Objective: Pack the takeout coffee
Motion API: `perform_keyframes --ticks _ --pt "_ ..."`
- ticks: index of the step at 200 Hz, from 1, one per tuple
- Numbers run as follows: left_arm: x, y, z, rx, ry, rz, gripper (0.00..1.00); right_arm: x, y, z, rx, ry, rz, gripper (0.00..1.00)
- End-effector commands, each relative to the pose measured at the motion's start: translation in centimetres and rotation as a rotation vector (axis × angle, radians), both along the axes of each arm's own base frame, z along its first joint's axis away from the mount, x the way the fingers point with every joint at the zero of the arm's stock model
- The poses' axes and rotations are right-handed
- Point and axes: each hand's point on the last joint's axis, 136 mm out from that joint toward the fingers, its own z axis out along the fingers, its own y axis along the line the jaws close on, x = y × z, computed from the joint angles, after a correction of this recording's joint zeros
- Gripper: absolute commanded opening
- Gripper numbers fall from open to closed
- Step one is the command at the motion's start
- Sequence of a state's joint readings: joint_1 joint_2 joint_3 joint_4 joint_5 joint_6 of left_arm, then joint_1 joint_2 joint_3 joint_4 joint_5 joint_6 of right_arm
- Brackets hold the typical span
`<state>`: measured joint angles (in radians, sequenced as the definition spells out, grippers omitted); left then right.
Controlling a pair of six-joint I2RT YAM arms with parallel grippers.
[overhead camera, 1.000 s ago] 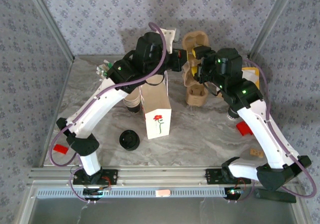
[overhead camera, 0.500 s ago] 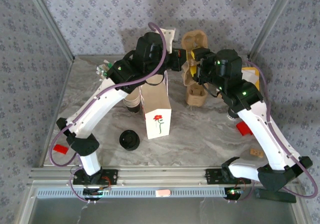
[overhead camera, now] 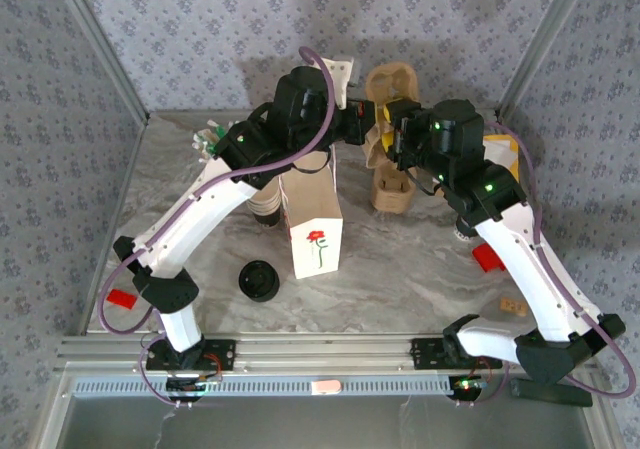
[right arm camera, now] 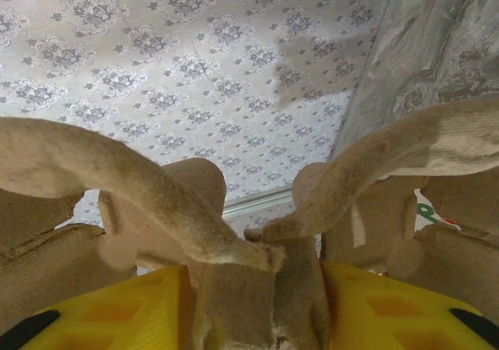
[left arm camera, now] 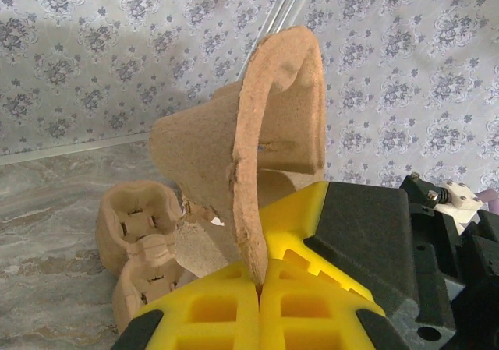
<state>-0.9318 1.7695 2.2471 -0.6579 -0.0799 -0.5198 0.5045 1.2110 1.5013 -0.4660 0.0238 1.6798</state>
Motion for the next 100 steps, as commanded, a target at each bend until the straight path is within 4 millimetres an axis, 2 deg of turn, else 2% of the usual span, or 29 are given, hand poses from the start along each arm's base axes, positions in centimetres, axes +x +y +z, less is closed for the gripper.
perform_keyframes --ticks 1,72,100 --pt "-0.38 0.57 2.39 -0.035 -0.055 0.007 0.00 -0.30 -0.67 -0.06 0.003 0.007 -0.028 0.45" --pt "-0.46 0.57 2.42 -0.031 -0.059 0.004 0.00 -0.37 -0.89 -0.38 0.007 0.021 -0.037 0.37" --pt "-0.44 0.59 2.48 -0.031 -0.061 0.005 0.04 -0.39 -1.11 -0.29 0.006 0.020 -0.044 0.34"
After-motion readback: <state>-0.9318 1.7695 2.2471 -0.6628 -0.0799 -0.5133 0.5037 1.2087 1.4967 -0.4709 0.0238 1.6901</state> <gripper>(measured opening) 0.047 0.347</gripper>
